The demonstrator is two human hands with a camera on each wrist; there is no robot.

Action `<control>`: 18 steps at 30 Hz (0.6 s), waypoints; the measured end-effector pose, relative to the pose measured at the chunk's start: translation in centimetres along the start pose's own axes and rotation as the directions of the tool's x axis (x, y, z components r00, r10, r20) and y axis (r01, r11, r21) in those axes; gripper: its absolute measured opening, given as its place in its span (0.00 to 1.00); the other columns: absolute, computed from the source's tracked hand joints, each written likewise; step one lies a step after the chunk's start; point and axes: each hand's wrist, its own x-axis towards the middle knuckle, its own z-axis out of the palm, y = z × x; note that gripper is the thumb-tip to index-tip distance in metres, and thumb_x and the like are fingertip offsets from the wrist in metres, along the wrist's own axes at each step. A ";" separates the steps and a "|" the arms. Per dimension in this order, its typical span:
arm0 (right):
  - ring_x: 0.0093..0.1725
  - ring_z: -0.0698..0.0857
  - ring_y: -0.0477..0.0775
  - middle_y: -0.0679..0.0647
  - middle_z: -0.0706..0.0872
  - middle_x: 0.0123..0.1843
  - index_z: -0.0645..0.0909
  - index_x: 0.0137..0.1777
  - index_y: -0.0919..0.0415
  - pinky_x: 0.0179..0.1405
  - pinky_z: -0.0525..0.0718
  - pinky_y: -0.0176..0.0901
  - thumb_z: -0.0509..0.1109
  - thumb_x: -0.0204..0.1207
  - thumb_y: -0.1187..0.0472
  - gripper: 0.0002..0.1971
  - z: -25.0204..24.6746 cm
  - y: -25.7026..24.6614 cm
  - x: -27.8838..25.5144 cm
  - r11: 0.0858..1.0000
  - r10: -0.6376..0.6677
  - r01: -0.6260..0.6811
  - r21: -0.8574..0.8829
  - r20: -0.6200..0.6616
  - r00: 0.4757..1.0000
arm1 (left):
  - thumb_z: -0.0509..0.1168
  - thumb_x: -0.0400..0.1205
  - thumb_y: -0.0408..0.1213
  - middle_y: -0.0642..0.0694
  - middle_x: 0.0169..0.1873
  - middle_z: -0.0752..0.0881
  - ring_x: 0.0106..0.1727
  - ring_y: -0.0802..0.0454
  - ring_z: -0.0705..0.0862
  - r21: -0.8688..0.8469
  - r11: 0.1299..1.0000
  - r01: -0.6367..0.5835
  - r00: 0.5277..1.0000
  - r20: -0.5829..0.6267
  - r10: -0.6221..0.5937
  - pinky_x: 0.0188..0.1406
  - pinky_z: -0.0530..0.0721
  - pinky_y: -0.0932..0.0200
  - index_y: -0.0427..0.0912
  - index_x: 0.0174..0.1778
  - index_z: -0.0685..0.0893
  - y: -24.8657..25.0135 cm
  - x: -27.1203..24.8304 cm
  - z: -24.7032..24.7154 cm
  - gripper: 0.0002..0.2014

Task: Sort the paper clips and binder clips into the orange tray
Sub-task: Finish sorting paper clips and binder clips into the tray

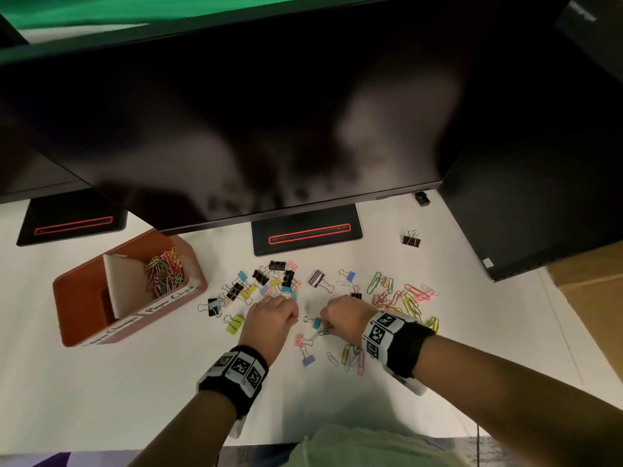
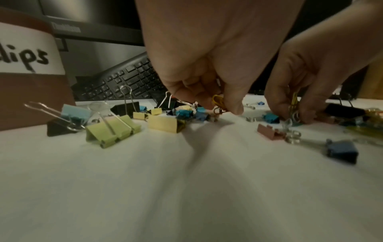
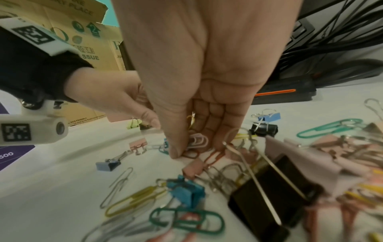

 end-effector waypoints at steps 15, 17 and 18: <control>0.51 0.80 0.50 0.49 0.84 0.52 0.81 0.54 0.55 0.50 0.76 0.39 0.63 0.79 0.58 0.08 -3.2 -2.7 0.4 0.992 -0.020 0.036 0.122 -0.133 0.991 | 0.73 0.73 0.32 0.54 0.37 0.84 0.39 0.62 0.81 -0.434 0.880 0.192 0.928 -0.211 -0.307 0.37 0.77 0.75 0.47 0.38 0.82 -8.4 -3.8 -11.7 0.07; 0.47 0.79 0.48 0.41 0.81 0.45 0.81 0.51 0.56 0.49 0.77 0.38 0.64 0.79 0.59 0.07 -5.8 -5.0 0.9 0.985 -0.062 0.095 0.140 -0.222 0.973 | 0.72 0.74 0.33 0.52 0.37 0.85 0.40 0.59 0.83 -0.467 0.851 0.241 0.890 -0.243 -0.385 0.43 0.80 0.69 0.46 0.40 0.83 -10.4 -4.0 -13.8 0.05; 0.46 0.79 0.48 0.39 0.80 0.44 0.82 0.51 0.57 0.49 0.79 0.39 0.64 0.79 0.58 0.07 -7.2 -6.4 1.4 0.981 -0.089 0.132 0.144 -0.274 0.958 | 0.72 0.74 0.34 0.50 0.37 0.86 0.40 0.56 0.84 -0.464 0.846 0.265 0.873 -0.256 -0.414 0.44 0.81 0.65 0.45 0.41 0.83 -11.4 -4.0 -14.7 0.05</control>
